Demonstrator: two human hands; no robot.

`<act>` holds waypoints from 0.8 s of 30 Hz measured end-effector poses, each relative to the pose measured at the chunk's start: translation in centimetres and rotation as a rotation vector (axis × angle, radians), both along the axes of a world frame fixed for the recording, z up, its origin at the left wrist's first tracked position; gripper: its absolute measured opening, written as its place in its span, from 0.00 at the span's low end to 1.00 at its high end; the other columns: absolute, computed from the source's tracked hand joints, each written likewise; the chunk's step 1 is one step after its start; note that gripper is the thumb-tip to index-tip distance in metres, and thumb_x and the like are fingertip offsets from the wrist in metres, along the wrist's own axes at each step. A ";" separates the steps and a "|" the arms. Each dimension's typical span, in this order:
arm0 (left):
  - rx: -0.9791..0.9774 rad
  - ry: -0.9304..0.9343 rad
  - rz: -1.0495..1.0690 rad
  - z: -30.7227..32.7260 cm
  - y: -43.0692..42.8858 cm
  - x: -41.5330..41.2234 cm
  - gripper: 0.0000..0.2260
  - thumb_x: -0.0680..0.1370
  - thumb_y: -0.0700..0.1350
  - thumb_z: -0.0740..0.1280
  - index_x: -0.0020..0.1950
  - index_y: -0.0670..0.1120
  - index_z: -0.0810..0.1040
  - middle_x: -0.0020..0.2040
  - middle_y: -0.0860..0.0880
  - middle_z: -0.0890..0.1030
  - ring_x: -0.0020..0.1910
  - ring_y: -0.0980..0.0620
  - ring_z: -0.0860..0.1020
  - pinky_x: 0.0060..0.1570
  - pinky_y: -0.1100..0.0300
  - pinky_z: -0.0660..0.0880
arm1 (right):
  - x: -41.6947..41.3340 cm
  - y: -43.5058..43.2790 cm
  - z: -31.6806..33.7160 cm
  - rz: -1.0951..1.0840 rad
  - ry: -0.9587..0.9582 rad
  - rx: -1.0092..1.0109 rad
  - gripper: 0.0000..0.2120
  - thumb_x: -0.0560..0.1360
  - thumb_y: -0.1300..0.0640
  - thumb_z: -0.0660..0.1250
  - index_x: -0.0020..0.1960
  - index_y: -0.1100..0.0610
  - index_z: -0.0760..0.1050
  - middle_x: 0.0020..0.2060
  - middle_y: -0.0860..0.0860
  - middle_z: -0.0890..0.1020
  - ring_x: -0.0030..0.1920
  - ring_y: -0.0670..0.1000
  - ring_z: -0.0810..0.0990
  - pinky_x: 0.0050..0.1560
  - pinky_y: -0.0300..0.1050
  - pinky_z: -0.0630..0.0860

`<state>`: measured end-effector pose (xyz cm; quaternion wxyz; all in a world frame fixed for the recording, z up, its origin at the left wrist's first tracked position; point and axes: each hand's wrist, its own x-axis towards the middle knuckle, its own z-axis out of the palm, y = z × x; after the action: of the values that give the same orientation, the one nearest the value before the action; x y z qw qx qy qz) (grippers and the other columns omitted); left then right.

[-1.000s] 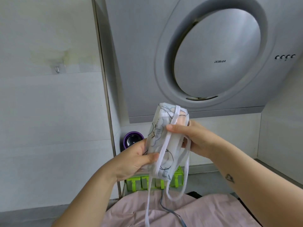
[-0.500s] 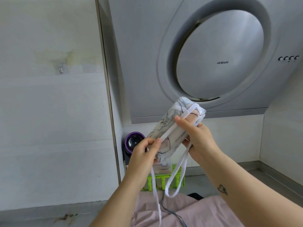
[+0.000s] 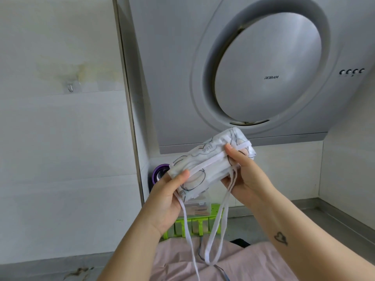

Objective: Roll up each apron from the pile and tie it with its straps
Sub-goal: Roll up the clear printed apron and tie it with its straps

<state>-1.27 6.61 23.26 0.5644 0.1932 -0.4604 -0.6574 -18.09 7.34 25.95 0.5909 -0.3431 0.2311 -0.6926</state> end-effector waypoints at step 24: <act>0.069 -0.211 0.265 1.2 -0.5 -1.0 0.14 0.71 0.49 0.71 0.53 0.44 0.82 0.47 0.47 0.85 0.47 0.49 0.82 0.45 0.55 0.75 | 2.4 -0.1 -6.2 0.130 0.961 -0.254 0.11 0.80 0.54 0.60 0.42 0.56 0.77 0.25 0.44 0.73 0.30 0.46 0.73 0.43 0.44 0.76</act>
<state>-2.22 6.10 24.41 0.5878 0.3393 -0.4648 -0.5686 -15.65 7.21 19.76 0.4134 -0.7061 0.3691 -0.4407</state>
